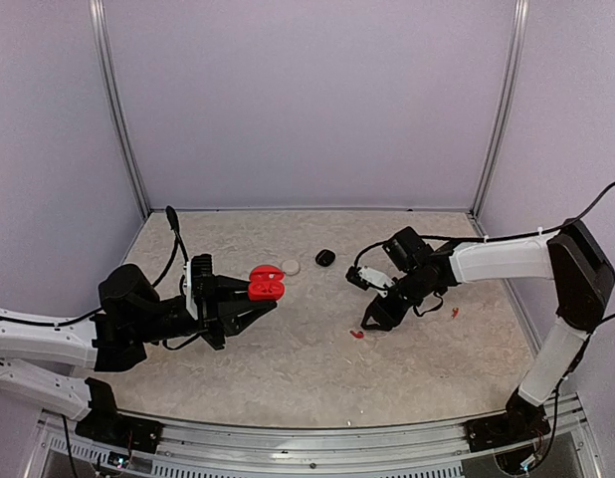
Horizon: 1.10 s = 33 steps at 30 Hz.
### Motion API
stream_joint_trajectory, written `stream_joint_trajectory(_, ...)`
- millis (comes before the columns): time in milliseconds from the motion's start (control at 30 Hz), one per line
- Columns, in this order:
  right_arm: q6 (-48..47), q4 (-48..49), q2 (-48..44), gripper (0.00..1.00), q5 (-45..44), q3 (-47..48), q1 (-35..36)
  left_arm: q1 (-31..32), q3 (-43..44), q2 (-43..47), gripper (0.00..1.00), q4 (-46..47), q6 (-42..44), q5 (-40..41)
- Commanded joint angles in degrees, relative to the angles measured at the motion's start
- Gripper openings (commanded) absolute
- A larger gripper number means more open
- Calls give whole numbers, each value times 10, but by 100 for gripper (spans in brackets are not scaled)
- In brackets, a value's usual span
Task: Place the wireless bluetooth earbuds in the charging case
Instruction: Move the left earbud to the center of the board.
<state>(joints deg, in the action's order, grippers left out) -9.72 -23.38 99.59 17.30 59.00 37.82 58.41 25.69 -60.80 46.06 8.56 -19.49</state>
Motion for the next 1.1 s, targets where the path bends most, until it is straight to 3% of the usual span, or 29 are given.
stream_joint_trajectory(0,32,-18,-49,51,-48,-3,-2,-4,-11,3,6,17,-10,-3)
stream_joint_trajectory(167,58,-24,-44,42,-20,-15,1,-6,-17,5,6,24,-11,-1)
stream_joint_trajectory(300,94,-3,-45,37,-46,-7,3,-8,-18,6,6,29,-13,-3)
stream_joint_trajectory(567,82,-63,42,37,-155,94,42,-9,-17,6,6,32,-18,-4)
stream_joint_trajectory(1067,40,-134,158,37,-247,175,117,-7,-16,13,6,24,-17,-6)
